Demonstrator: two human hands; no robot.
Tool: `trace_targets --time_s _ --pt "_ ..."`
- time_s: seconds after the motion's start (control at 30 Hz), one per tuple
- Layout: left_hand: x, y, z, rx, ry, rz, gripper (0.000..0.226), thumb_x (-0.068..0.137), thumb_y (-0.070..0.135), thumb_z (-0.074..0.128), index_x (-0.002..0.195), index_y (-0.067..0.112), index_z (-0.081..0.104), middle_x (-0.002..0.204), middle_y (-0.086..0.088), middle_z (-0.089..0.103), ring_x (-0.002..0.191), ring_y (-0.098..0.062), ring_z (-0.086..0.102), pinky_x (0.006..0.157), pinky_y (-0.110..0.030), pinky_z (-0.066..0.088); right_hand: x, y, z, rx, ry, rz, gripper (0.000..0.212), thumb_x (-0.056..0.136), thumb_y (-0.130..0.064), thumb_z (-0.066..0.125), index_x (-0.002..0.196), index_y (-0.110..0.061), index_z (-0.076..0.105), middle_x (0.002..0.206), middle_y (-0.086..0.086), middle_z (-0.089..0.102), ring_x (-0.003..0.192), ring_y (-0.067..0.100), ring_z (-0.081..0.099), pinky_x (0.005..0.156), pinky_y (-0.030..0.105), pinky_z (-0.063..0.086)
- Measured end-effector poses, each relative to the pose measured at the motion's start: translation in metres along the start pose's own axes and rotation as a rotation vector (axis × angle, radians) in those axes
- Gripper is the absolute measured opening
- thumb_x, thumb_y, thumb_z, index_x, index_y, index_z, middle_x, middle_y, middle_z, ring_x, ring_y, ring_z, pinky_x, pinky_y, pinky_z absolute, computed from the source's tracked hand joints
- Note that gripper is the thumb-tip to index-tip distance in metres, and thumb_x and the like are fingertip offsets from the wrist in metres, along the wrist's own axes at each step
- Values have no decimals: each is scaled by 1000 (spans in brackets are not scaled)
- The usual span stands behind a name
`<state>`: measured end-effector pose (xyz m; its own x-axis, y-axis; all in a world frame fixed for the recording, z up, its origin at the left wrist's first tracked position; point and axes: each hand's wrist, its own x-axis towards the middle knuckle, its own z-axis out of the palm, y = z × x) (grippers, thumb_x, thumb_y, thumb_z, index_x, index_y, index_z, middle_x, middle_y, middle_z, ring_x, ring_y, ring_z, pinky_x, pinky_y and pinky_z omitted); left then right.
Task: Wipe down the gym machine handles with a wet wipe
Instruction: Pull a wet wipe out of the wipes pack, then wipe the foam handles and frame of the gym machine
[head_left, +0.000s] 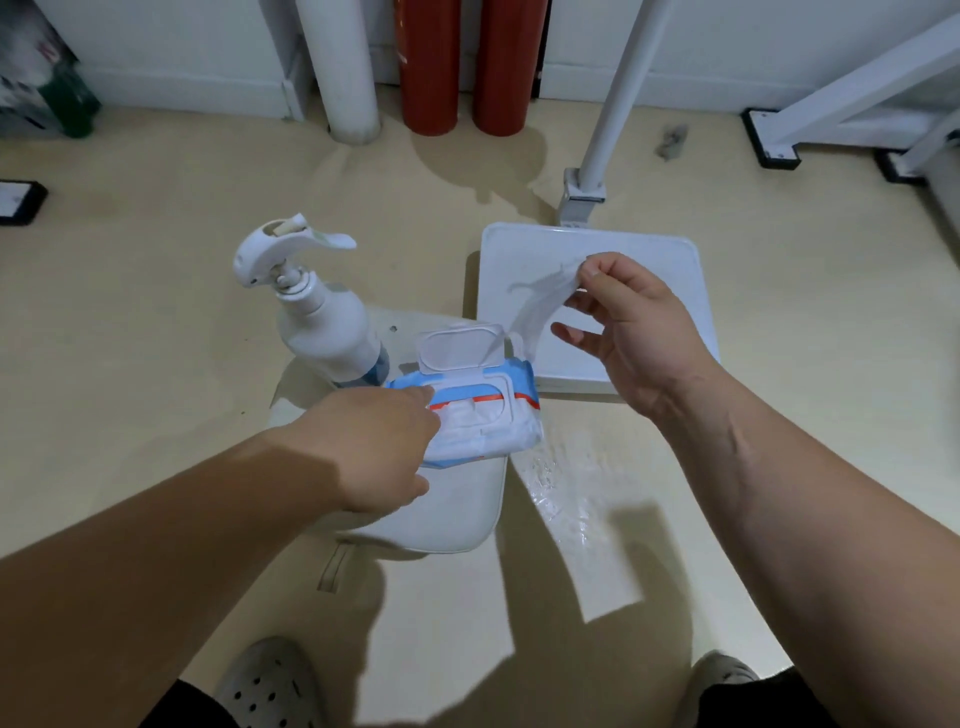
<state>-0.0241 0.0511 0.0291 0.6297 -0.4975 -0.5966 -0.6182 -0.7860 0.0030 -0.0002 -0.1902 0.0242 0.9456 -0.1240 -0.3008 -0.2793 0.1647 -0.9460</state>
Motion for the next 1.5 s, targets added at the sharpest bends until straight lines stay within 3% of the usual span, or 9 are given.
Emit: trace_targets --time_s 0.13,0.37,0.5,0.77,0.9,1.07,1.13,1.27,1.5 --pt "6 5 -1 -137 213 -15 25 88 46 56 106 29 53 114 4 52 90 -18 56 72 -32 44 -2 -1 -3 53 -18 59 17 100 -12 49 86 -15 60 94 6 71 90 22 64 101 51 52" --pt "20 20 9 -364 222 130 60 96 31 51 151 37 29 149 8 46 133 -19 47 107 -32 39 -8 0 -14 -3 -9 70 19 97 -14 46 85 -13 60 92 10 74 89 26 68 86 45 56" --pt "27 28 11 -403 200 127 44 95 22 49 137 35 47 132 8 58 120 -19 54 90 -25 40 -11 -4 -20 41 -47 79 21 99 -13 44 83 -14 57 91 7 71 89 25 65 78 43 56" --pt "35 51 -41 -1092 722 -64 22 91 31 69 113 32 66 73 19 51 66 -4 49 68 -16 37 -16 -19 -19 137 -243 34 19 100 -14 49 83 -19 55 93 8 52 87 20 53 72 35 55" --pt "22 54 -72 -1226 856 -88 14 92 22 68 78 26 71 70 18 63 67 -4 56 64 -15 41 -25 -47 -23 144 -190 16 22 101 -10 48 81 -18 54 94 11 50 87 18 56 82 37 56" --pt "-39 69 -149 -1324 730 -194 10 87 30 72 78 29 76 89 14 72 85 0 62 75 -13 40 -66 -123 -23 42 -41 45 19 100 -10 51 83 -15 59 91 15 53 81 19 59 81 34 54" --pt "-72 75 -191 -1323 707 -194 13 90 30 69 80 26 77 86 16 73 79 1 62 71 -14 41 -92 -170 -18 22 24 40 9 96 -18 58 89 -13 60 88 10 61 80 17 63 78 32 55" --pt "-152 83 -287 -1308 630 -128 20 93 26 67 77 23 78 71 24 71 53 -1 52 56 -14 39 -149 -276 -1 -62 106 42 33 75 -15 85 102 -11 65 84 3 68 82 18 66 80 34 59" --pt "-289 94 -433 -1175 645 -44 13 88 16 72 87 25 81 80 18 73 72 13 58 64 -5 37 -237 -455 30 -142 51 93 12 88 -11 77 96 -4 72 79 4 71 74 12 66 74 28 55"
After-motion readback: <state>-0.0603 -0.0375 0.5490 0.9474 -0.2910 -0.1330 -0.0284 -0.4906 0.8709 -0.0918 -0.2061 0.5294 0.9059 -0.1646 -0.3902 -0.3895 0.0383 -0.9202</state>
